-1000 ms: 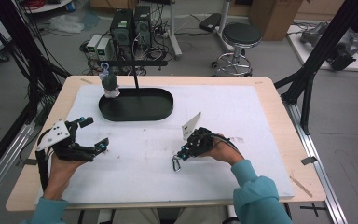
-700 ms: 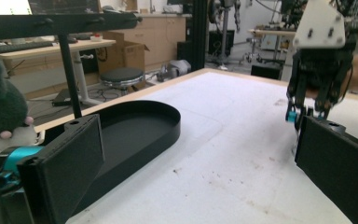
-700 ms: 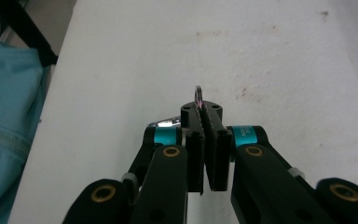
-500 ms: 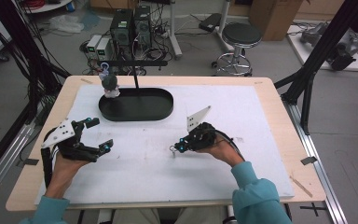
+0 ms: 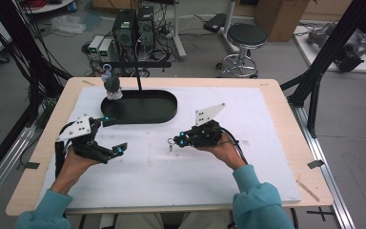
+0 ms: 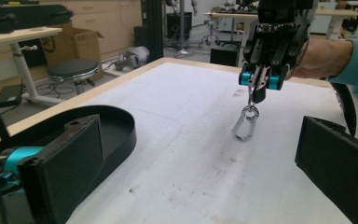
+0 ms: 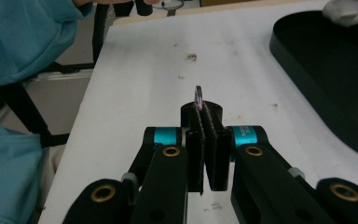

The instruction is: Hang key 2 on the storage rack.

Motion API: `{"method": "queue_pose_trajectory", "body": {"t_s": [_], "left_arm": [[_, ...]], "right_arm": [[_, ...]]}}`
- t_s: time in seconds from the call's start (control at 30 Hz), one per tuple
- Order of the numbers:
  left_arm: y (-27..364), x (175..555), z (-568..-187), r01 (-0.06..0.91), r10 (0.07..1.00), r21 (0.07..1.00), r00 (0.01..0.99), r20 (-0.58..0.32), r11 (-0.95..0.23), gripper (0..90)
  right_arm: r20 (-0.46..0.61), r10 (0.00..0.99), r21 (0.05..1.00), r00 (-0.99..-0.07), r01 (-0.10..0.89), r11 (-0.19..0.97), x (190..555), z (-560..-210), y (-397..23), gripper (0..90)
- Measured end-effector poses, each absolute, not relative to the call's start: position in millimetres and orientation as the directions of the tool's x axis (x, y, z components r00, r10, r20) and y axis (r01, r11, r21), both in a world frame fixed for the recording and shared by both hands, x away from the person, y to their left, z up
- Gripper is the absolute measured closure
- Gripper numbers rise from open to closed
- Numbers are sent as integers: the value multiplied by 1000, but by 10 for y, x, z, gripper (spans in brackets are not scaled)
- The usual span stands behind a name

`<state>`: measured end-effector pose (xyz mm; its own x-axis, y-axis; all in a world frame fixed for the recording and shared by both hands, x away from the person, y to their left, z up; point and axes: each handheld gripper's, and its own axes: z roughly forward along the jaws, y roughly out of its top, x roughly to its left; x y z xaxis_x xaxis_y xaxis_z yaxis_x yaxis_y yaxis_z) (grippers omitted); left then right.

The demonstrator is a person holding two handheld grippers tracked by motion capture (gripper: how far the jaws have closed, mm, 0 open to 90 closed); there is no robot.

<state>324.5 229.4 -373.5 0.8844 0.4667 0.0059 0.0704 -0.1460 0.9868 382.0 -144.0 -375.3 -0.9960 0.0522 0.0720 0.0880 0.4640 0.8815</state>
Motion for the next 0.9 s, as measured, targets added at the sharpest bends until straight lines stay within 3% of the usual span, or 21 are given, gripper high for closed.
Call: {"method": "queue_pose_trajectory", "body": {"t_s": [0.23, 0.9], "left_arm": [[2054, 3378, -3601, 85, 378, 982, 926, -16, -167, 17], [1579, 3516, -3416, 78, 263, 966, 965, -11, -245, 31]], "right_arm": [[66, 61, 916, -996, 85, 391, 3773, -3649, -1469, 885], [33, 52, 962, -998, 46, 270, 3757, -3533, -1450, 885]]}}
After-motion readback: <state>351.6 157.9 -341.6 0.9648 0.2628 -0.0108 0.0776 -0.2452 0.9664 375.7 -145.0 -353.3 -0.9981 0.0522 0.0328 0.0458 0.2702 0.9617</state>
